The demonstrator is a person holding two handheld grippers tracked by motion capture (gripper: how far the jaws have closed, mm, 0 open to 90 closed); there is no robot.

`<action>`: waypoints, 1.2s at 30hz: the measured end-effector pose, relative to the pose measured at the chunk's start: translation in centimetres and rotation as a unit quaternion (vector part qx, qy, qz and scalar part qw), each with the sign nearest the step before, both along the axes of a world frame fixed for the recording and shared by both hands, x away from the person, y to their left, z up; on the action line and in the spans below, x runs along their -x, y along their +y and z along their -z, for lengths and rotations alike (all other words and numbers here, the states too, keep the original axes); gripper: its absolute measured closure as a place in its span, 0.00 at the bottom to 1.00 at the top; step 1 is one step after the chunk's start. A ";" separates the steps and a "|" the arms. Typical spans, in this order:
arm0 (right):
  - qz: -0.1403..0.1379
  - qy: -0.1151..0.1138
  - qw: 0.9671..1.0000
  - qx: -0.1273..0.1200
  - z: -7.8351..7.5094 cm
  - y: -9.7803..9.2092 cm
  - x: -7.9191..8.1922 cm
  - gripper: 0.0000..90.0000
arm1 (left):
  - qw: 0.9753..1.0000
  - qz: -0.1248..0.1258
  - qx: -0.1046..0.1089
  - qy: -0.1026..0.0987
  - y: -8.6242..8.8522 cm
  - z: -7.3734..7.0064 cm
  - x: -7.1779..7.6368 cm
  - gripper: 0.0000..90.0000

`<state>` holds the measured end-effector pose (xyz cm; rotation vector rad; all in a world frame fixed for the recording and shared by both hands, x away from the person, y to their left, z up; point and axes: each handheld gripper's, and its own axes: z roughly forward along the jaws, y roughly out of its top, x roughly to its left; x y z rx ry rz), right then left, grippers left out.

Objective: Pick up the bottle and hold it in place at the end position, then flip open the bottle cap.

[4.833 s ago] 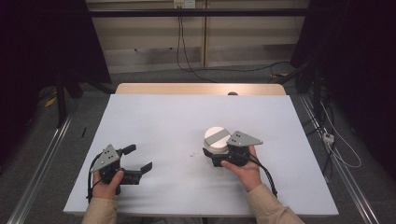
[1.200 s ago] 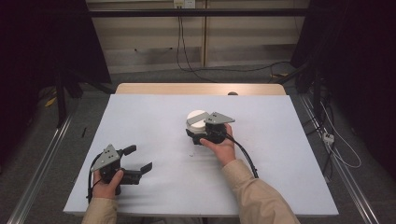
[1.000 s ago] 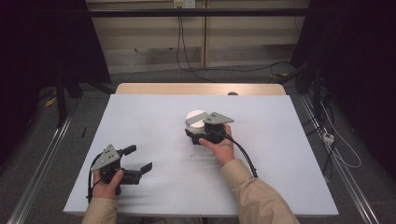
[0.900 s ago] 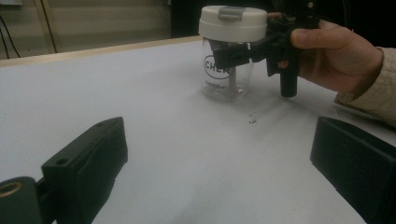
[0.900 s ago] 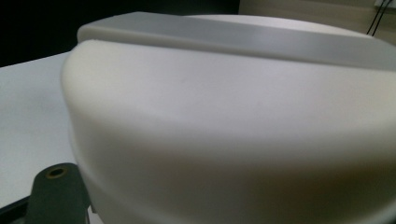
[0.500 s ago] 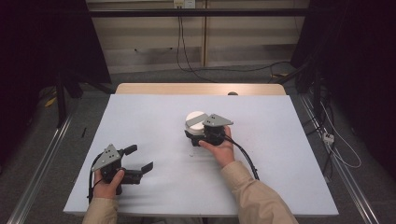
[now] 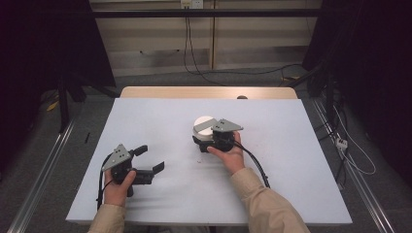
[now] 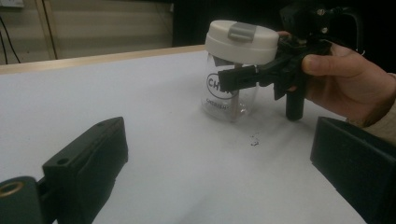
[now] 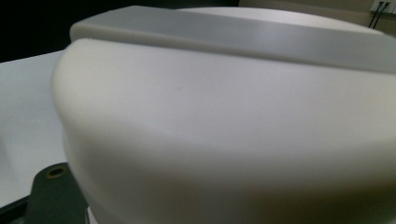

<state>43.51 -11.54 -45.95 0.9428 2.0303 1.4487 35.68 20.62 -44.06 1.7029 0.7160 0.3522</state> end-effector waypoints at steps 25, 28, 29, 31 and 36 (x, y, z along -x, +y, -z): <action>0.004 0.001 1.000 0.002 0.2 0.1 0.0 0.20 | 1.000 -0.007 -0.005 0.007 -2.5 -0.9 -1.7 0.05; 0.005 0.000 1.000 0.003 0.2 0.1 0.0 0.20 | 1.000 -0.003 -0.010 0.007 -3.0 -1.0 -2.1 0.07; 0.004 0.000 1.000 0.003 0.2 0.1 0.0 0.20 | 1.000 -0.003 -0.007 0.008 -3.2 -1.1 -2.1 0.07; 0.004 0.001 1.000 0.002 0.2 0.1 0.0 0.20 | 1.000 -0.001 -0.008 0.004 -3.4 -1.2 -2.2 0.08; 0.007 0.003 1.000 0.004 0.2 0.2 0.0 0.20 | 1.000 -0.001 -0.008 0.002 -4.5 -1.9 -2.8 0.09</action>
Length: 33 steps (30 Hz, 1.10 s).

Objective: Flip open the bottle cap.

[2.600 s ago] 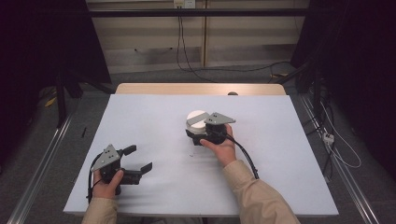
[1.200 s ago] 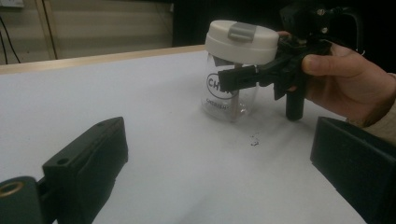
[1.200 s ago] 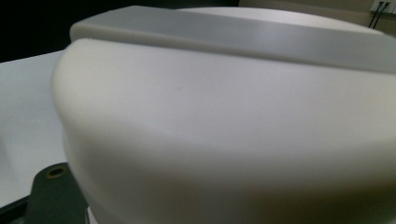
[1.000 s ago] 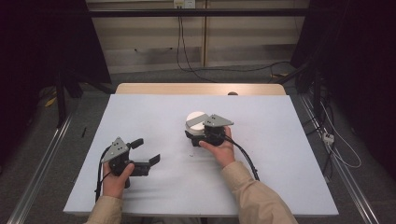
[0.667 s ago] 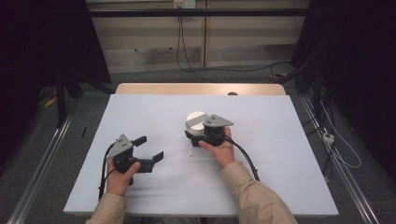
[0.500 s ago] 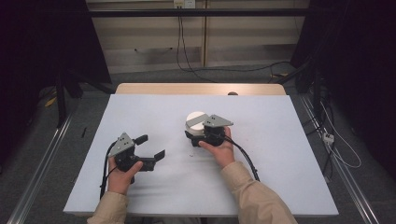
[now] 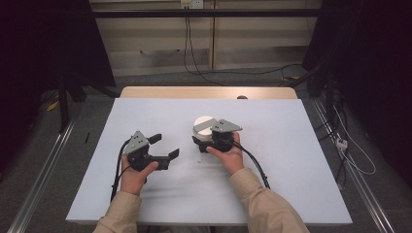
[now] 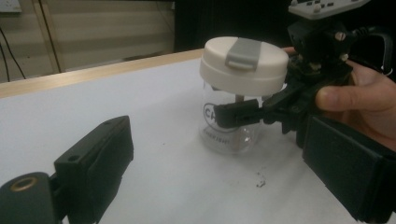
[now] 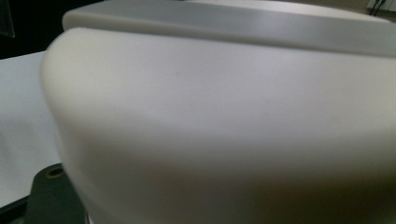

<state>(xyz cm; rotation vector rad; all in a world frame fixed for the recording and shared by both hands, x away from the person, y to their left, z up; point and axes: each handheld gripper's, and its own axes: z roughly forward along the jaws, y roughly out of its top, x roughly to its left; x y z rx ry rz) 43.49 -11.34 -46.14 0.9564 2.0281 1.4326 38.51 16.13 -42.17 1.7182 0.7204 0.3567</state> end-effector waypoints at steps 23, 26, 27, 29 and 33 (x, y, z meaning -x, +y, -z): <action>0.002 0.001 1.000 0.006 0.0 0.1 0.0 0.20 | 1.000 0.011 -0.025 0.008 -2.8 -0.6 -2.1 0.61; 0.003 0.001 1.000 0.006 0.0 0.1 0.1 0.20 | 0.999 0.010 -0.034 0.004 -2.9 -0.5 -2.3 0.63; 0.003 0.002 1.000 0.006 0.0 0.1 0.1 0.20 | 0.999 0.008 -0.032 0.009 -2.9 -0.4 -2.3 0.64; 0.003 0.002 1.000 0.005 0.1 0.1 0.1 0.20 | 1.000 0.014 -0.026 0.009 -3.0 -0.5 -2.4 0.71; 0.003 0.002 1.000 0.005 0.1 0.1 0.0 0.20 | 0.999 0.025 -0.034 0.018 -3.4 -0.8 -2.8 0.86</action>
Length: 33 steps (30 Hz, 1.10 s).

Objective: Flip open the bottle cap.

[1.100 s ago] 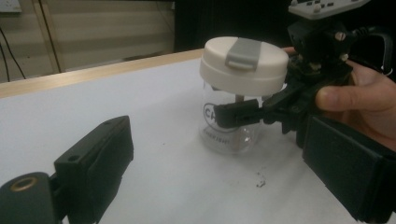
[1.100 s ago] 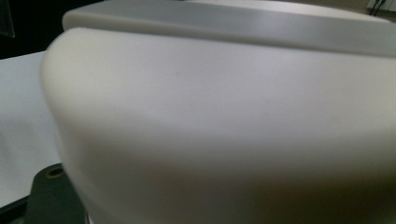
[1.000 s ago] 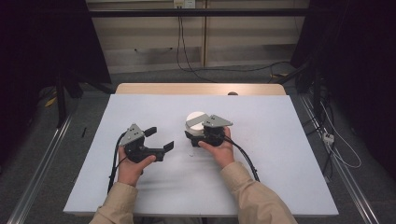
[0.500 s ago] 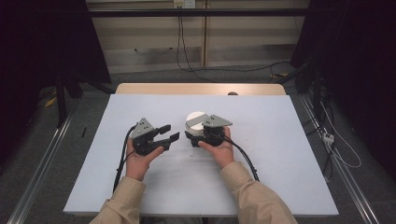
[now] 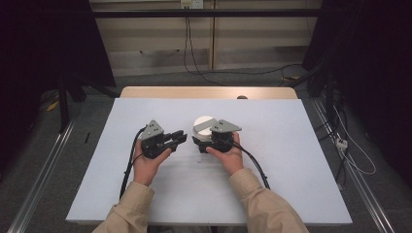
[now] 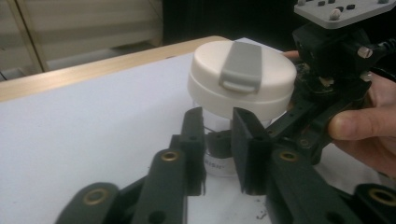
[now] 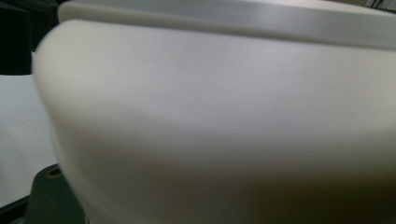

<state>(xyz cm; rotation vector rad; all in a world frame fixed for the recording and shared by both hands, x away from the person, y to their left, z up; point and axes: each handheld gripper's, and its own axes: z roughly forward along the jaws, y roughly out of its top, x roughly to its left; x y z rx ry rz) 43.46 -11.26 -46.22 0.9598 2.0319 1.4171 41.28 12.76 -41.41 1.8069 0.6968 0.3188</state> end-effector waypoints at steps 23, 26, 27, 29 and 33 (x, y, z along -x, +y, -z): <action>0.001 0.001 1.000 0.005 0.0 0.0 0.0 0.20 | 0.999 0.031 -0.008 0.032 -1.7 0.0 -1.2 1.00; 0.002 0.002 1.000 0.005 0.0 0.1 0.1 0.20 | 0.999 0.032 -0.005 0.031 -1.9 -0.2 -1.1 1.00; 0.001 0.002 1.000 0.005 0.0 0.1 0.1 0.20 | 0.999 0.032 -0.008 0.029 -1.9 -0.2 -1.2 1.00; 0.000 0.002 1.000 0.005 0.0 0.0 0.0 0.21 | 0.999 0.032 -0.005 0.029 -2.1 -0.3 -1.2 1.00; 0.001 0.002 1.000 0.005 0.0 0.0 0.0 0.20 | 0.999 0.034 -0.008 0.026 -2.5 -0.5 -1.2 1.00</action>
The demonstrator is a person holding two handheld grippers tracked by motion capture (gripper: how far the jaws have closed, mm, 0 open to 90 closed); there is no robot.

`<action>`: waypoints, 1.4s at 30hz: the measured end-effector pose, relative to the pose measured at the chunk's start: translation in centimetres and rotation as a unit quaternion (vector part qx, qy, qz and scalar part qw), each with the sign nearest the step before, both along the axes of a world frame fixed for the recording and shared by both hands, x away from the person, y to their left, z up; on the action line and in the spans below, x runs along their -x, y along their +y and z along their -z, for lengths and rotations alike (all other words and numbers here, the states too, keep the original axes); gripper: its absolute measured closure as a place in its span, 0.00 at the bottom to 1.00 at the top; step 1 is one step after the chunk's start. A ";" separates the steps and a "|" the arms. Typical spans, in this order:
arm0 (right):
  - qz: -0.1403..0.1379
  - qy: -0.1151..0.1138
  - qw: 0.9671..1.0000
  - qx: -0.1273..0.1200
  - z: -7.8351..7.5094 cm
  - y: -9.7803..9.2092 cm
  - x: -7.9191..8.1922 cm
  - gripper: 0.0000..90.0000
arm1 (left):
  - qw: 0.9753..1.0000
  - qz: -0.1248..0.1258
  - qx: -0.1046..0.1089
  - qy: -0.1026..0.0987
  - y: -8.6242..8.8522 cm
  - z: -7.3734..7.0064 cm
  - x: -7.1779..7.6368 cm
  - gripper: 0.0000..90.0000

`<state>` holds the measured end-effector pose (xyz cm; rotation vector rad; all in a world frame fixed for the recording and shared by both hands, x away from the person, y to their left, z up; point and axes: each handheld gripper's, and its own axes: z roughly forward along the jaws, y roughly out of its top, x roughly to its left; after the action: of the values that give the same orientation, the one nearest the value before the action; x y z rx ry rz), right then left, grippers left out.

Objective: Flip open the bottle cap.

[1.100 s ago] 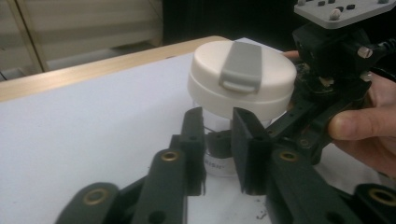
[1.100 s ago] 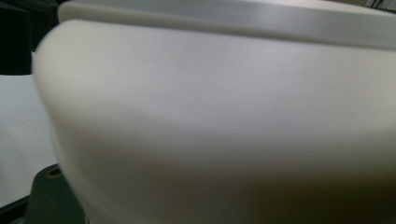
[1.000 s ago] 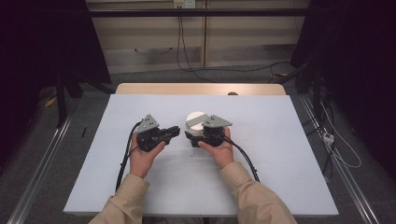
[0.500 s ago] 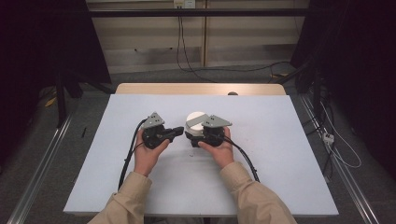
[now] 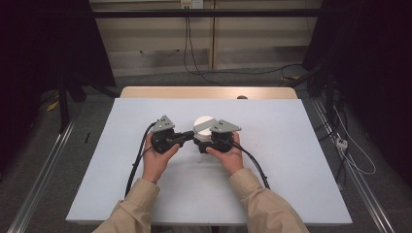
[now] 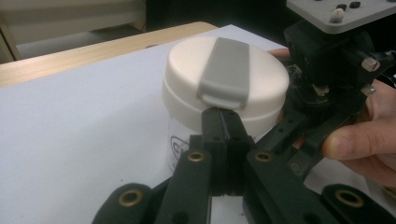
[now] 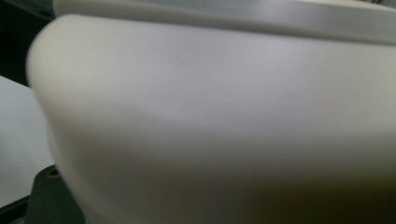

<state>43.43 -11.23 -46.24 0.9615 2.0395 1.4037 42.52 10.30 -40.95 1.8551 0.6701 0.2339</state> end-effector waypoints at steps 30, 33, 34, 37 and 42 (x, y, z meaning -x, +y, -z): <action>-0.001 0.002 1.000 0.003 0.0 0.0 0.0 0.20 | 1.000 0.004 0.002 -0.009 -1.5 -3.1 -0.2 1.00; 0.000 0.002 1.000 0.002 0.0 0.0 0.0 0.20 | 1.000 0.002 0.000 -0.008 -1.6 -3.4 -0.3 1.00; 0.000 0.002 1.000 0.002 0.0 0.1 0.0 0.20 | 1.000 0.004 -0.001 -0.010 -1.7 -3.5 -0.3 1.00; 0.000 0.002 1.000 0.002 0.0 0.0 0.0 0.20 | 1.000 0.004 -0.003 -0.013 -1.9 -3.8 -0.3 1.00; 0.000 0.001 1.000 0.003 0.0 0.1 0.0 0.20 | 1.000 0.002 -0.005 -0.017 -2.2 -4.2 -0.5 1.00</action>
<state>43.43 -11.17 -46.27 0.9617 2.0439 1.3960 43.00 8.13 -36.70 1.8580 0.6419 0.2655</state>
